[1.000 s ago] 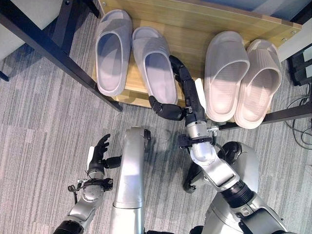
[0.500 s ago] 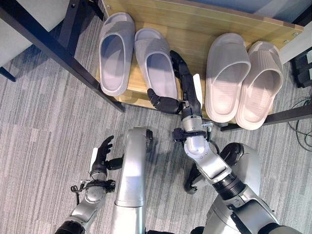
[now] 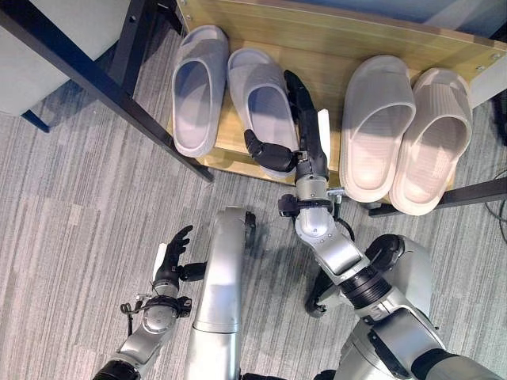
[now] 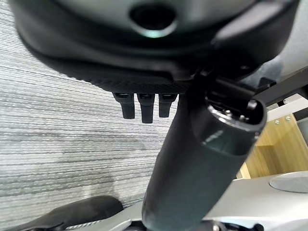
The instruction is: Arrange the slippers neatly on the shoe rack.
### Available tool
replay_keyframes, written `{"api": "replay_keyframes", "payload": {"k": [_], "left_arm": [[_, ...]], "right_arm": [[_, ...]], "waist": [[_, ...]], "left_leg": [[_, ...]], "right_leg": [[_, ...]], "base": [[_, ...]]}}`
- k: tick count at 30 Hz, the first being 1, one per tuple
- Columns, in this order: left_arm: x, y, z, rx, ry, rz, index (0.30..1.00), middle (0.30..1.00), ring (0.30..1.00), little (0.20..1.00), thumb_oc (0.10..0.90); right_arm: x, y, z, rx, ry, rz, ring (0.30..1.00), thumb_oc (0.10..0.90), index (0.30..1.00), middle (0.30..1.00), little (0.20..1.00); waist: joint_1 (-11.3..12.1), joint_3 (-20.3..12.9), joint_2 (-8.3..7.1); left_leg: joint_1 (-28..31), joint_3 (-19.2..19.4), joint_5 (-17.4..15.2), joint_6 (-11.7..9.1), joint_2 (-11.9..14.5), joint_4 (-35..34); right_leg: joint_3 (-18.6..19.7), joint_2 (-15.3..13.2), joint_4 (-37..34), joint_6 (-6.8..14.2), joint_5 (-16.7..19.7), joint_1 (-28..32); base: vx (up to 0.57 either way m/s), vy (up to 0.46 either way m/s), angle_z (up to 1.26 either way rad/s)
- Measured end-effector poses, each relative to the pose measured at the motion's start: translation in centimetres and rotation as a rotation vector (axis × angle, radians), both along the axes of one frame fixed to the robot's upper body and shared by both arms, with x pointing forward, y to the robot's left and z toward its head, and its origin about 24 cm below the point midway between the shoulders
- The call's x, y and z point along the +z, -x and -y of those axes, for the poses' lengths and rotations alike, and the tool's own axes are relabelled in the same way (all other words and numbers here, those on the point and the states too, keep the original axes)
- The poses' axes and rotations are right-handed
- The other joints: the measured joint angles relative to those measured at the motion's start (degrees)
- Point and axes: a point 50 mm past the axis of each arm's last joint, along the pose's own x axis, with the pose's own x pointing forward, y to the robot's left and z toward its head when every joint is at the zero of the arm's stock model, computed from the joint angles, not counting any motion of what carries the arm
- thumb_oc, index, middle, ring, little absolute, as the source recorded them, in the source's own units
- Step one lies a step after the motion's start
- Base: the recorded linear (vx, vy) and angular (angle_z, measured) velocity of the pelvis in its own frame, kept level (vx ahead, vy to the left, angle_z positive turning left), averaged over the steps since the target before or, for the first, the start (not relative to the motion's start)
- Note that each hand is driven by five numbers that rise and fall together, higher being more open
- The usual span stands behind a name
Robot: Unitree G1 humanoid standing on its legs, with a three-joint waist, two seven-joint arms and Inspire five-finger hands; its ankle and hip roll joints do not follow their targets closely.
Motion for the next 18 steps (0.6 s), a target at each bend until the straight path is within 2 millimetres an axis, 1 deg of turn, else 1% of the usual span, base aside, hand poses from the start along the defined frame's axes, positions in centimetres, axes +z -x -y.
{"api": "replay_keyframes", "payload": {"k": [5,9,13,18], "left_arm": [[-0.38,0.17,-0.27,0.008,-0.009,-0.017,0.9,0.9,0.9,0.9,0.8],[-0.49,0.26,-0.29,0.008,-0.009,-0.021,0.9,0.9,0.9,0.9,0.8],[-0.49,0.26,-0.28,0.008,-0.009,-0.021,0.9,0.9,0.9,0.9,0.8],[-0.5,0.27,-0.27,0.008,-0.007,-0.022,0.9,0.9,0.9,0.9,0.8]], "right_arm": [[-0.09,-0.2,0.26,-0.009,-0.013,-0.013,0.9,0.8,0.9,0.9,0.9],[-0.12,-0.22,0.31,-0.013,-0.019,-0.015,0.9,0.8,0.9,0.9,0.9],[-0.23,-0.29,0.5,-0.019,-0.016,-0.022,0.9,0.8,0.9,0.9,0.9],[-0.36,-0.32,0.76,-0.028,-0.01,-0.025,0.9,0.8,0.9,0.9,0.9]], "waist": [[0.3,0.0,0.11],[0.4,0.0,0.15],[0.4,0.0,0.39],[0.3,0.0,0.41]], "left_leg": [[0.4,-0.1,0.2,-0.3,-0.5,-0.5],[0.6,-0.1,0.6,-1.1,-0.9,-1.0],[0.9,-0.3,0.6,-1.1,-1.2,-1.0],[1.1,-0.7,0.5,-1.0,-1.6,-1.1]], "right_leg": [[-0.1,-0.3,-0.3,0.0,-0.1,0.6],[-0.2,-0.5,-0.5,0.0,-0.1,1.0],[-0.5,-1.0,-0.5,-0.2,-0.5,1.6],[-0.8,-1.2,-0.6,0.0,-0.8,2.3]], "base": [[0.0,-0.003,0.02],[0.0,0.0,0.03],[0.0,0.001,0.03],[0.0,0.002,0.03]]}}
